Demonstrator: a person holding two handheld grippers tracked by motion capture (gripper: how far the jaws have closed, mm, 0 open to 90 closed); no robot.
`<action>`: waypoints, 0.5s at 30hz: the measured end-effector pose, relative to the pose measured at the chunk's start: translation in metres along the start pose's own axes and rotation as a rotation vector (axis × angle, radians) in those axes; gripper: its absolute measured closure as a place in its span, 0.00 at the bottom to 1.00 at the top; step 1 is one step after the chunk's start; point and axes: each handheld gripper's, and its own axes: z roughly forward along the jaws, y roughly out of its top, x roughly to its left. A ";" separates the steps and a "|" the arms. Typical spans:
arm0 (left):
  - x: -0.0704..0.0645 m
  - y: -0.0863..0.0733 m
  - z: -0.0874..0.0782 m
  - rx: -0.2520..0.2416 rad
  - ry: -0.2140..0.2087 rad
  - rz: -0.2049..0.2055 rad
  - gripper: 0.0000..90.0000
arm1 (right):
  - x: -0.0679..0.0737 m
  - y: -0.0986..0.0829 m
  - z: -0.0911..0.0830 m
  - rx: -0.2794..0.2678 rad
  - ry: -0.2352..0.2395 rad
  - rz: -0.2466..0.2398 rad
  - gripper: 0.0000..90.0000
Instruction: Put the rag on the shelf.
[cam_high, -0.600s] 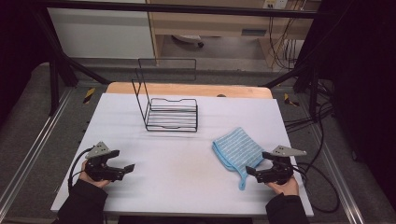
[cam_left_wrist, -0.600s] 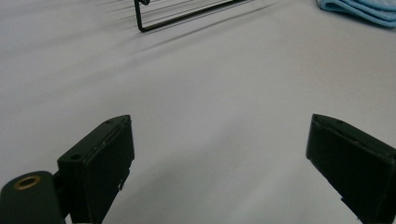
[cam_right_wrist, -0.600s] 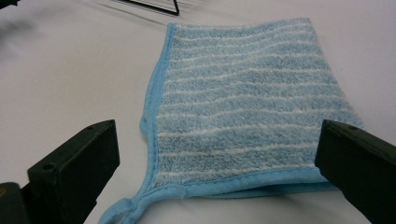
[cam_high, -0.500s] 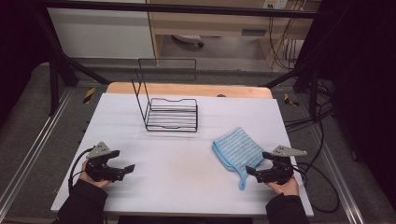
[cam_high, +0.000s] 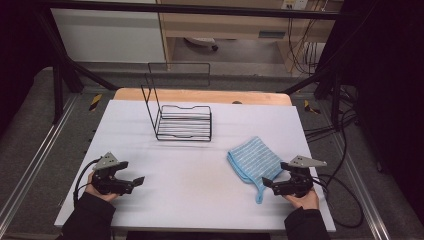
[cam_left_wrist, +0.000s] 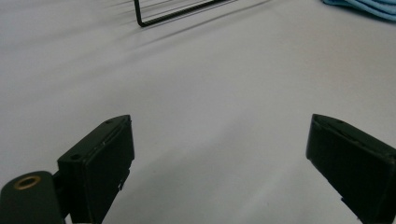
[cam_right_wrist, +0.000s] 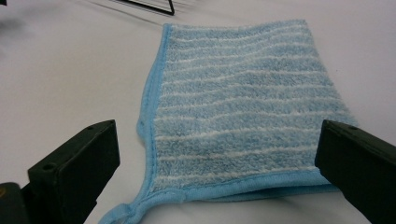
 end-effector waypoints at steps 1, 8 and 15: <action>0.000 0.000 0.000 -0.001 0.001 0.000 0.08 | 0.001 0.000 0.000 0.001 -0.004 0.002 0.01; 0.000 0.000 0.000 0.000 0.004 -0.001 0.08 | 0.008 0.003 0.007 0.030 -0.014 -0.029 0.02; 0.000 0.000 0.000 0.006 0.006 0.003 0.08 | 0.020 0.006 0.017 0.050 -0.002 -0.059 0.09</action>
